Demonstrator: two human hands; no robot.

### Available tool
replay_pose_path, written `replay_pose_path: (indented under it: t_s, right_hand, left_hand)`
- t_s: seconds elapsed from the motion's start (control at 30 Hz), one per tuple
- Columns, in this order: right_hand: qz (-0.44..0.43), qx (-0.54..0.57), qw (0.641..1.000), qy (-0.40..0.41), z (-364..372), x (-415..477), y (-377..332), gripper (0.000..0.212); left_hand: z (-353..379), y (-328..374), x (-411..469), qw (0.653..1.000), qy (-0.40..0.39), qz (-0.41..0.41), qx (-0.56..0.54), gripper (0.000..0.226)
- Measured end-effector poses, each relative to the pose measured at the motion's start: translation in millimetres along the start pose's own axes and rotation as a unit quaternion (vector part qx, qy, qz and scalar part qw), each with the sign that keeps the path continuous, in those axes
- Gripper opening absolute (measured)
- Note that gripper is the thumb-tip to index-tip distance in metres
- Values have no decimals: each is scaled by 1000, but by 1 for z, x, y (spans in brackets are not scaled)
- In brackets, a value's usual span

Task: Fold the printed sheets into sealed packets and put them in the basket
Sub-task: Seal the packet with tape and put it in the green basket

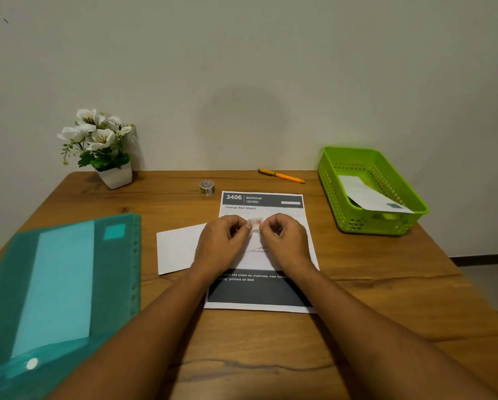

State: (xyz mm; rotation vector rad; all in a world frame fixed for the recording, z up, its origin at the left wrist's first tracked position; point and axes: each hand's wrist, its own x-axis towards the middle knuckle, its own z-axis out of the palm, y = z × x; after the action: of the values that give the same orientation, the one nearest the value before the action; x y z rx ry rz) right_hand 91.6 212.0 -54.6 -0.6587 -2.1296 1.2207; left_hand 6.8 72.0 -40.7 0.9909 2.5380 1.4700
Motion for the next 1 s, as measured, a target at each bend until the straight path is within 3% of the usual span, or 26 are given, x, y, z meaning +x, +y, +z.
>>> replay_pose_path:
  t_s: [0.1, 0.2, 0.4, 0.67, 0.8, 1.0]
  right_hand:
    - [18, 20, 1000, 11, -1, 1, 0, 13]
    - [36, 53, 998, 24, -2, 3, 2, 12]
    - [79, 16, 996, -27, -8, 17, -5, 13]
    - [137, -47, 978, -152, -18, 58, -14, 33]
    - [140, -121, 957, -222, -14, 71, -16, 26]
    - [139, -165, 946, -243, -9, 83, -17, 25]
  left_hand:
    - [0, 1, -1, 1000, 22, 3, 10, 13]
    - [2, 2, -4, 993, 52, 34, 97, 13]
    - [8, 2, -2, 969, -10, 66, 240, 37]
    - [10, 0, 1, 968, -17, 50, 247, 41]
    - [10, -2, 2, 968, -18, 45, 246, 41]
    - [11, -3, 2, 968, -14, 44, 245, 42]
